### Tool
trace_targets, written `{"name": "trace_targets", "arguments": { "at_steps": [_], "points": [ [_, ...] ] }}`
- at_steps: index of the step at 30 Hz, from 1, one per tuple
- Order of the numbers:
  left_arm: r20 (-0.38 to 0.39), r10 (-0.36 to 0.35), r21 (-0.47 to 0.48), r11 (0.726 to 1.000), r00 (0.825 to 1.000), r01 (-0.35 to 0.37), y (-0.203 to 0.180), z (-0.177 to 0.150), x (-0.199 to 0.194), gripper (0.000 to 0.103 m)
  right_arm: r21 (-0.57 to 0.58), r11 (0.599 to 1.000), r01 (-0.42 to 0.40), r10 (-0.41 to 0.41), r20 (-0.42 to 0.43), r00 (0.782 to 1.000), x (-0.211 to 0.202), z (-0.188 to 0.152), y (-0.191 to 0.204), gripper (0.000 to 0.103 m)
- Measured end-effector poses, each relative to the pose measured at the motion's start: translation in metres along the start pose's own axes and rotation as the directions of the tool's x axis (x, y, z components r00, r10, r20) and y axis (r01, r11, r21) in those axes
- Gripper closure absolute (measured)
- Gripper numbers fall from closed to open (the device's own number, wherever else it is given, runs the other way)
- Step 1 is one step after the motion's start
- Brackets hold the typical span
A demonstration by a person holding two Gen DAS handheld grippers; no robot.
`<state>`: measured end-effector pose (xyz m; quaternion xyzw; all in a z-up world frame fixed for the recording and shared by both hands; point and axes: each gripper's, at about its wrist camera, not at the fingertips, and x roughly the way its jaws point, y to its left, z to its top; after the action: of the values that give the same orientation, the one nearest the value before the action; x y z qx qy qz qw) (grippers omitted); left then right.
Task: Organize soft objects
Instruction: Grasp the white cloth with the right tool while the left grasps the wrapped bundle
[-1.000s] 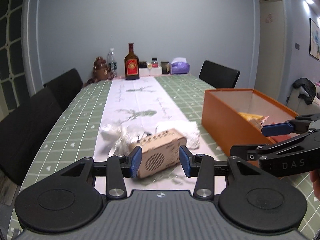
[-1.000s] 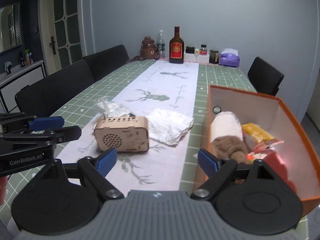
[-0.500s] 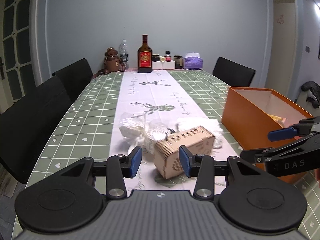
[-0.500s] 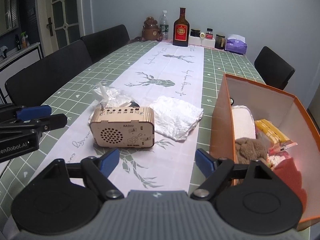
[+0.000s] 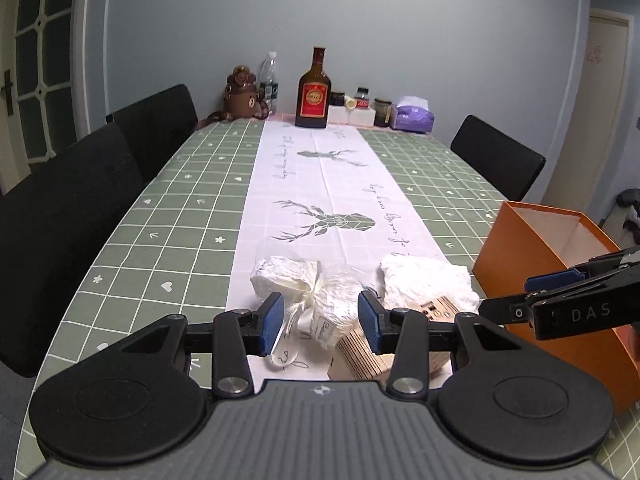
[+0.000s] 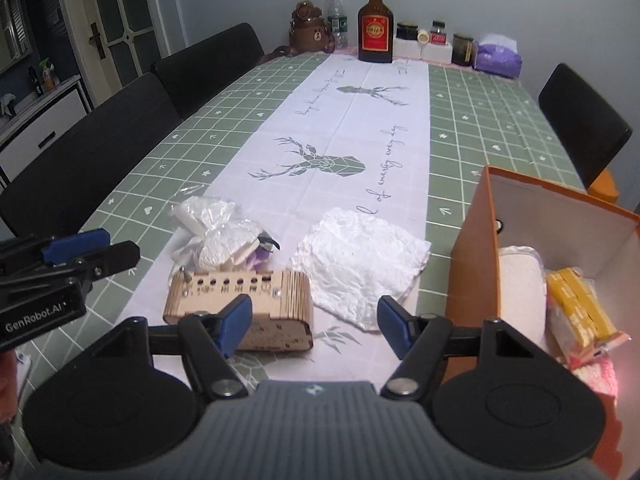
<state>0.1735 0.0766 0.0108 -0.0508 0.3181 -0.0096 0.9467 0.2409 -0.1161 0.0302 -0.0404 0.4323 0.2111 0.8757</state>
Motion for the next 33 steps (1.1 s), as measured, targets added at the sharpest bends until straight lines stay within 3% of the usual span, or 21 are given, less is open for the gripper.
{"name": "trace_targets", "arguments": {
  "at_steps": [4, 6, 9, 13, 19, 23, 26, 33],
  "points": [
    [-0.065, 0.013, -0.075, 0.997, 0.998, -0.018, 0.010, 0.019, 0.021, 0.038, -0.006, 1.000, 0.000, -0.001, -0.034, 0.999, 0.016, 0.020, -0.002, 0.034],
    [-0.090, -0.044, -0.145, 0.989, 0.995, 0.031, 0.018, 0.026, 0.033, 0.031, -0.008, 1.000, -0.009, 0.008, -0.055, 0.998, 0.025, 0.027, -0.002, 0.034],
    [-0.143, -0.088, -0.200, 0.978, 0.986, 0.059, 0.021, 0.031, 0.052, 0.030, 0.002, 1.000, -0.005, 0.005, -0.080, 0.997, 0.039, 0.036, -0.006, 0.034],
    [-0.245, -0.066, -0.229, 0.973, 0.967, 0.009, 0.022, 0.028, 0.079, 0.030, 0.021, 1.000, -0.002, 0.004, -0.124, 0.992, 0.059, 0.044, -0.012, 0.028],
    [-0.291, -0.104, -0.318, 0.948, 0.951, 0.006, 0.028, 0.029, 0.106, 0.027, 0.020, 1.000, -0.001, 0.004, -0.173, 0.985, 0.088, 0.052, -0.017, 0.023],
    [-0.324, -0.119, -0.353, 0.936, 0.939, -0.003, 0.030, 0.028, 0.122, 0.027, -0.040, 0.999, 0.016, -0.024, -0.206, 0.978, 0.109, 0.060, -0.017, 0.023],
    [-0.335, -0.106, -0.349, 0.937, 0.936, -0.019, 0.029, 0.027, 0.130, 0.027, -0.080, 0.996, 0.030, -0.049, -0.237, 0.970, 0.122, 0.067, -0.019, 0.023],
    [-0.360, -0.107, -0.335, 0.942, 0.927, -0.021, 0.024, 0.023, 0.146, 0.026, -0.101, 0.995, 0.014, -0.046, -0.321, 0.946, 0.154, 0.072, -0.024, 0.011]
  ]
}}
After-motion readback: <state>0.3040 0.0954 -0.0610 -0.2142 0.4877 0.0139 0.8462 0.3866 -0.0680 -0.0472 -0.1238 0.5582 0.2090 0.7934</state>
